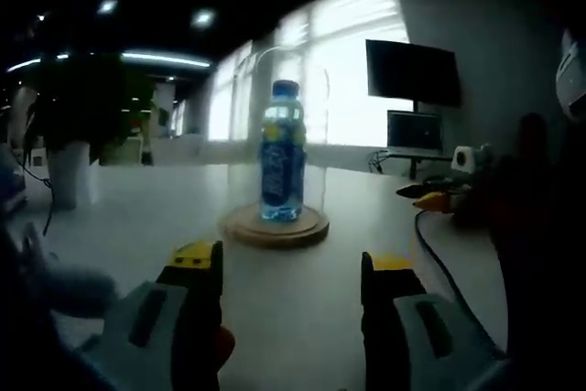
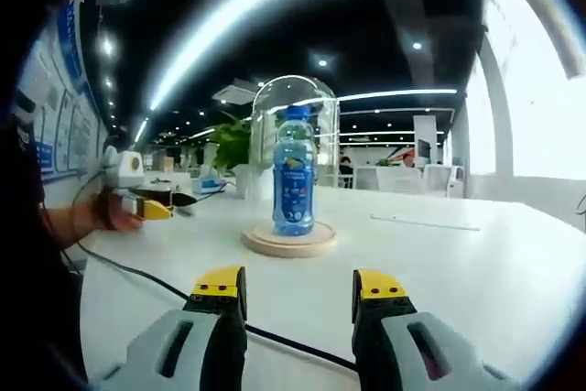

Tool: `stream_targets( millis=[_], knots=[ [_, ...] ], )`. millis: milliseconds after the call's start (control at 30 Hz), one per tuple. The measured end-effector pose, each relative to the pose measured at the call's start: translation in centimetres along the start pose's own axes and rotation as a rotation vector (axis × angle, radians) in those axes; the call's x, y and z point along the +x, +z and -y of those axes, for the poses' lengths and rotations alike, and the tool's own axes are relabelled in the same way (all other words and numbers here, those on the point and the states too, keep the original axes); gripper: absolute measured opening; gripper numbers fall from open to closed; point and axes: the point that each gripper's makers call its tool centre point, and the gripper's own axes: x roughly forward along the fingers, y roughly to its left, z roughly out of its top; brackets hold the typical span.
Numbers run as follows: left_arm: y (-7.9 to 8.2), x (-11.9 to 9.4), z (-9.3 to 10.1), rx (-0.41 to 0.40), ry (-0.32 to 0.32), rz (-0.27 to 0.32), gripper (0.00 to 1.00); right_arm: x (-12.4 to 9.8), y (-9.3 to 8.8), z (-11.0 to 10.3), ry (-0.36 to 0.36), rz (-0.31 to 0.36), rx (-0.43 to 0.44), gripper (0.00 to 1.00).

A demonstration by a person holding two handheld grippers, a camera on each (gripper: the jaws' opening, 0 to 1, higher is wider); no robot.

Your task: Open the cover put in the Mizone put the cover back on

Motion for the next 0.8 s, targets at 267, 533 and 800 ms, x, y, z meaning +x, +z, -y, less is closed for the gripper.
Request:
stream_targets(
  millis=[267, 533, 800],
  knots=[
    [-0.19, 0.04, -0.05, 0.005, 0.002, -0.007, 0.49, 0.04, 0.01, -0.15, 0.005, 0.0, -0.003, 0.37],
    [-0.27, 0.09, -0.05, 0.007, 0.0, -0.01, 0.49, 0.03, 0.1, -0.38, 0.006, 0.001, -0.008, 0.37],
    [-0.25, 0.08, -0.03, 0.005, 0.0, -0.009, 0.49, -0.02, 0.15, -0.37, 0.003, 0.003, -0.011, 0.37]
  ],
)
